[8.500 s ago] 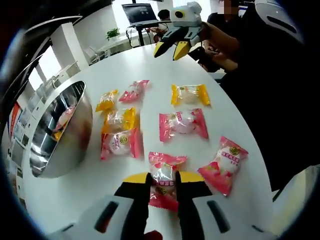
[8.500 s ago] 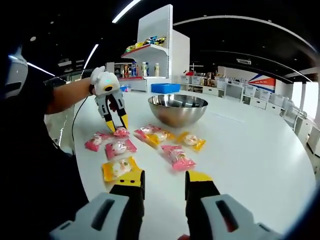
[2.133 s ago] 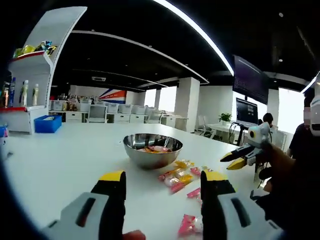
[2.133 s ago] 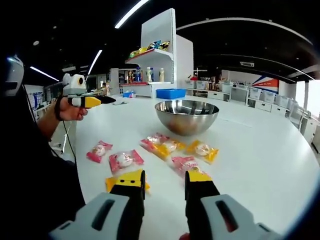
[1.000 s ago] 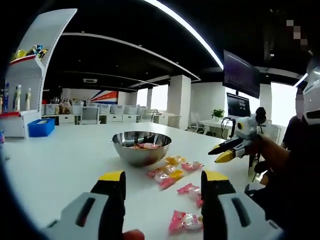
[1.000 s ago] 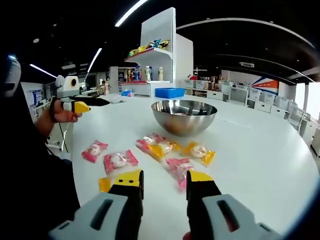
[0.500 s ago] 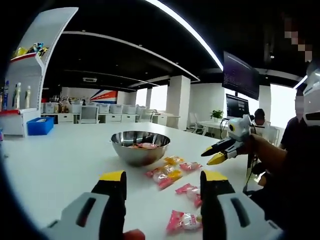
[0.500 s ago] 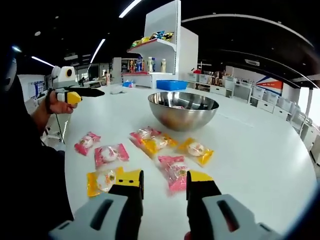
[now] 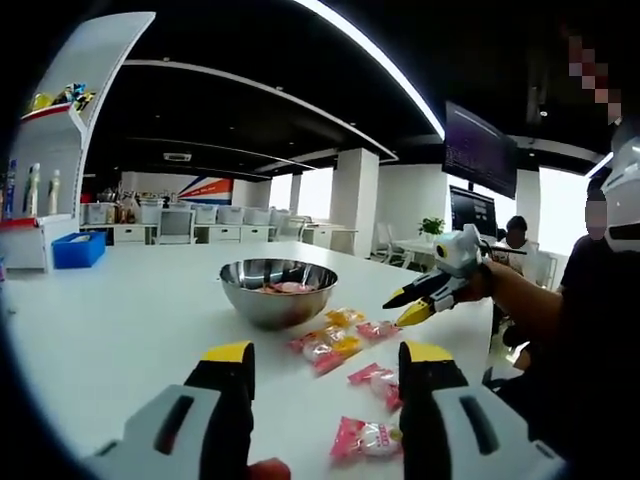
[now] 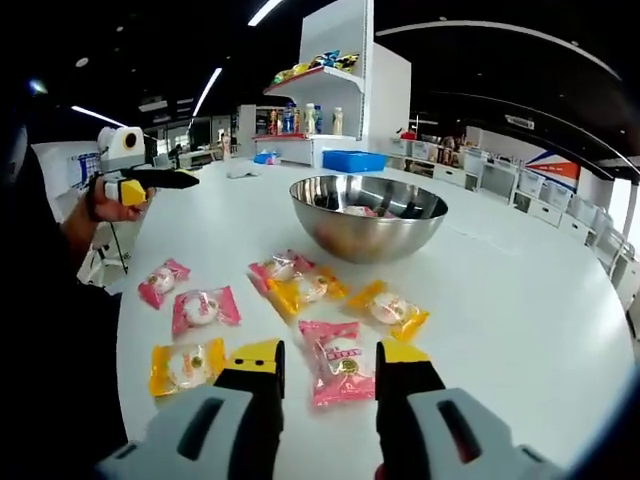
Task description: Pick up the marshmallows scattered on the table and place them into the bowl on the table
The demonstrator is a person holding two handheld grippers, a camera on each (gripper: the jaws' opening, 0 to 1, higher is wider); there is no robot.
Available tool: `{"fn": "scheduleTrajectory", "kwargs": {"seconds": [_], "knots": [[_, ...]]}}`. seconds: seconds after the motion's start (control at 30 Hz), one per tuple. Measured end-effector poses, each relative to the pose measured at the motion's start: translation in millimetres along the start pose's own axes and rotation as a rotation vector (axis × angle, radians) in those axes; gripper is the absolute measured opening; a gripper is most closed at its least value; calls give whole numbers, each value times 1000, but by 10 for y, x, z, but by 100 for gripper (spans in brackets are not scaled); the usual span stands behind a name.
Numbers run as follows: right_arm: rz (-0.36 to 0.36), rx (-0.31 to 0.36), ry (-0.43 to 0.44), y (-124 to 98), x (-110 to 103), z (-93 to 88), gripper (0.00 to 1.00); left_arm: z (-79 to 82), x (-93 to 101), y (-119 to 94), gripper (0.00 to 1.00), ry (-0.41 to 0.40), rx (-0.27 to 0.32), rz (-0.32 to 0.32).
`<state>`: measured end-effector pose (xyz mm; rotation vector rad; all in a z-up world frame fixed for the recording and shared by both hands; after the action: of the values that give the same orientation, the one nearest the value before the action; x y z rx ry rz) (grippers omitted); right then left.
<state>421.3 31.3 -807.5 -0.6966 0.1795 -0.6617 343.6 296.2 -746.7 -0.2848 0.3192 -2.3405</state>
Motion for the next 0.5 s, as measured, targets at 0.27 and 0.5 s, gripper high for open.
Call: {"fn": "scheduleTrajectory", "kwargs": {"seconds": [0.27,0.5], "knots": [[25,-16,-26,93,-3,28,38,-14,13,6,57,5,-9,-11],[48,-44,-35,186,13,14,38,-30,10,7,56,2,-12,-11]]}}
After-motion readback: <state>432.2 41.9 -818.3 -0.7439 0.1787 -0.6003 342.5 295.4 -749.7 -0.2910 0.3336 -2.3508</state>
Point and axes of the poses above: the point that each gripper's makers call its tool centre point, and the gripper's own axes: y roughly forward along the fingers, x roughly to its right, z roughly out of its top, the point moved 4 cm from there along -y, roughly backward along the fingers, and after that the axes turned 12 degrees about -x, right-handed, at the moved point
